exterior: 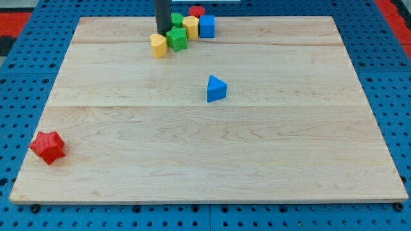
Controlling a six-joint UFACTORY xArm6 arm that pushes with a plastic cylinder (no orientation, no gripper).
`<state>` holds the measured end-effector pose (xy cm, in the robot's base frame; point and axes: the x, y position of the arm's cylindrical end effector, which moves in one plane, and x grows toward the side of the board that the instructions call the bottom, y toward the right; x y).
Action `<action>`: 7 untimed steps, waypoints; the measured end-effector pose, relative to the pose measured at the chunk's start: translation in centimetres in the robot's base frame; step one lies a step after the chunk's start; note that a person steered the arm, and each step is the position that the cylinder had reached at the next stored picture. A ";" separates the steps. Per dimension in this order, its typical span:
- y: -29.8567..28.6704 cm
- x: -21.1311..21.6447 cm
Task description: Place the green circle to the top of the yellow hexagon
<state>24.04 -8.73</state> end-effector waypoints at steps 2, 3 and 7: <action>-0.4 -0.9; -2.6 -1.6; 0.5 -4.9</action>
